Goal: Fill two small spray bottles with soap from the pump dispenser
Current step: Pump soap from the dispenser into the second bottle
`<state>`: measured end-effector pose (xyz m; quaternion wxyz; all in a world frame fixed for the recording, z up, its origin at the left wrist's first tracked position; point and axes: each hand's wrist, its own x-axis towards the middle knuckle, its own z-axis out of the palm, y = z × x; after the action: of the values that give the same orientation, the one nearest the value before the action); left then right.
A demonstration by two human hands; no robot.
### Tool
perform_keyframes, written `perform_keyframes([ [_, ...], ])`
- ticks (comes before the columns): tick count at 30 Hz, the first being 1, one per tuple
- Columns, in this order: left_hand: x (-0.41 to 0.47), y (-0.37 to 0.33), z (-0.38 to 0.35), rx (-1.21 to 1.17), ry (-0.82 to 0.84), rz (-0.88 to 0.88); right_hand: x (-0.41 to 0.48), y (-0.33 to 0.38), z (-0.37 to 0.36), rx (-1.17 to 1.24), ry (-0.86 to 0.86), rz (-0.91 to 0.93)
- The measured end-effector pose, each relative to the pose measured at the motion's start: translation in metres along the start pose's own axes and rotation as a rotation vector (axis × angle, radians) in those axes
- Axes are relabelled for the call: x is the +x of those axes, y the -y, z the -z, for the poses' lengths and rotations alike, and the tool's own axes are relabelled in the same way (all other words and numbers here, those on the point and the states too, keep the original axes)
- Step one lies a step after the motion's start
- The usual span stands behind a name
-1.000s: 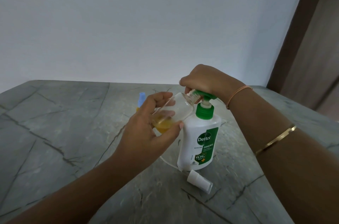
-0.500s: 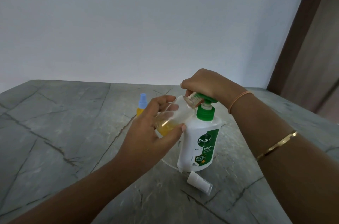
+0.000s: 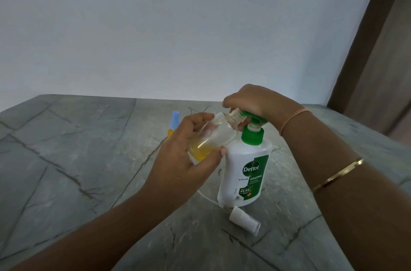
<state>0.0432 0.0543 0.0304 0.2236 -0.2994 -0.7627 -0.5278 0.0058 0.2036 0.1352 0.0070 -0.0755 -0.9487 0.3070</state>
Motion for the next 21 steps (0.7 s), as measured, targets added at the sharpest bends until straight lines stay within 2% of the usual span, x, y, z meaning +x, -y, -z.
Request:
perform_keyframes([
  [8, -0.0004, -0.0008, -0.0012, 0.007, 0.008, 0.0, -0.0021, -0.0027, 0.0001, 0.001, -0.013, 0.008],
  [12, 0.0, -0.0012, -0.002, 0.019, 0.008, 0.002, 0.0007, -0.0007, 0.0003, -0.145, -0.1, 0.101],
  [16, 0.0002, -0.0013, -0.0022, 0.028, 0.0, -0.007, 0.0019, 0.0022, 0.0052, -0.218, -0.126, 0.119],
  [21, 0.0007, -0.0025, -0.0018, 0.027, -0.016, -0.019, 0.0033, -0.0013, 0.0044, -0.114, -0.079, 0.085],
])
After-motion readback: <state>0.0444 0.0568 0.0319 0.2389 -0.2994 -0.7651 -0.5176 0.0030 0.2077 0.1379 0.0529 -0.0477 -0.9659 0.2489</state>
